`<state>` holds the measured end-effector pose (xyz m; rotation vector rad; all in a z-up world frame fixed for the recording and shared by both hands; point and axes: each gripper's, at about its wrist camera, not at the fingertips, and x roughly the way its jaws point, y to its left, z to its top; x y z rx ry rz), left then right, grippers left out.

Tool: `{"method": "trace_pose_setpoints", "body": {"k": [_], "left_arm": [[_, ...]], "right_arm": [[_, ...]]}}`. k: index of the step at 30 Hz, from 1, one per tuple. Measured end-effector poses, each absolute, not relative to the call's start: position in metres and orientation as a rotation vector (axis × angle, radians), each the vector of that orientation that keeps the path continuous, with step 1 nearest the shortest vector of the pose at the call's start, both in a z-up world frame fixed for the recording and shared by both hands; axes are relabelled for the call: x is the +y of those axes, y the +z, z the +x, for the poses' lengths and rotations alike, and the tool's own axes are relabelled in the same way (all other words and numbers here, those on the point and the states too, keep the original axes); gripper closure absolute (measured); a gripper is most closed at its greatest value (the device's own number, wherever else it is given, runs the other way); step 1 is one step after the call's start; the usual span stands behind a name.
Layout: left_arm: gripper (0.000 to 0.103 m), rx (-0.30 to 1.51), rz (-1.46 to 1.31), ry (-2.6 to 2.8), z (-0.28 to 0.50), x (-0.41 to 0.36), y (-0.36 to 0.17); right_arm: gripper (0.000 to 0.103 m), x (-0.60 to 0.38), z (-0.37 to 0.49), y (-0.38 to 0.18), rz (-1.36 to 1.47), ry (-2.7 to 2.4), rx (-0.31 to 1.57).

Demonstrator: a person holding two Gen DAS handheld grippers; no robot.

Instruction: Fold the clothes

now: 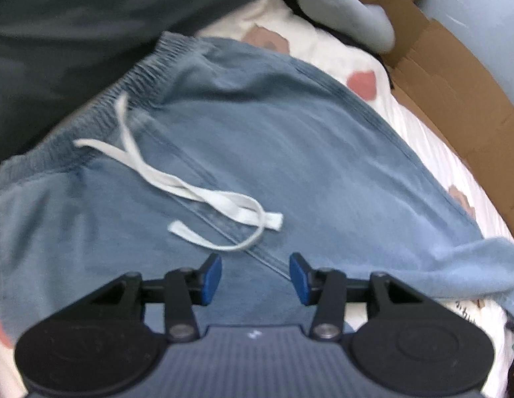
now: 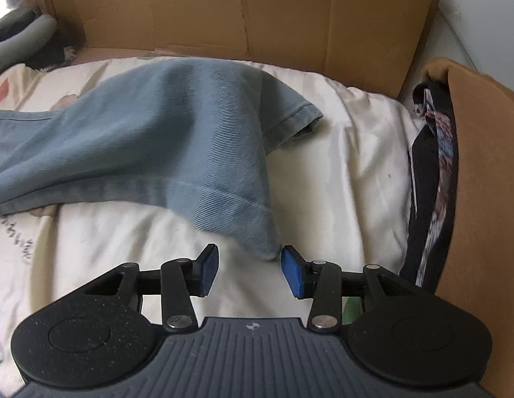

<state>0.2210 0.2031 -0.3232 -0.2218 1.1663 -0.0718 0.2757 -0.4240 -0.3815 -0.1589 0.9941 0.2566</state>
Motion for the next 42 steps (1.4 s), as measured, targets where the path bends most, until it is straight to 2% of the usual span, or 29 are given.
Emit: {"method": "trace_pose_setpoints", "body": {"k": [5,6,8,10,14,22,32,36,37,42], "left_arm": [[0.055,1.148,-0.243,-0.101,0.221,0.197,-0.339],[0.055,1.144,-0.246,-0.109,0.221,0.196,-0.341],[0.055,1.138,-0.235,-0.134,0.218,0.194,-0.343],[0.055,1.140,-0.222,-0.167,0.215,0.192,-0.344],[0.055,1.114,-0.148,-0.167,0.209,0.192,-0.343],[0.055,1.098,-0.191,-0.176,0.211,0.195,-0.350],[0.055,1.070,-0.192,-0.153,0.217,0.203,-0.339],[0.055,1.069,-0.187,-0.142,0.218,0.206,-0.337],[0.055,1.069,-0.183,-0.141,0.220,0.205,-0.337],[0.055,1.066,-0.158,-0.139,0.223,0.204,-0.335]], "right_arm": [[0.055,-0.422,0.285,-0.389,-0.189,0.262,0.965],[0.060,-0.420,0.286,-0.389,-0.202,0.275,0.960],[0.089,-0.414,0.286,-0.386,-0.248,0.301,0.955],[0.091,-0.412,0.284,-0.379,-0.266,0.304,0.949],[0.093,-0.414,0.276,-0.359,-0.331,0.293,0.933],[0.094,-0.431,0.255,-0.314,-0.443,0.193,0.931],[0.095,-0.440,0.215,-0.324,-0.512,0.145,1.004],[0.091,-0.445,0.193,-0.334,-0.553,0.181,1.062],[0.086,-0.448,0.191,-0.333,-0.550,0.181,1.072],[0.084,-0.461,0.184,-0.323,-0.530,0.174,1.078]]}}
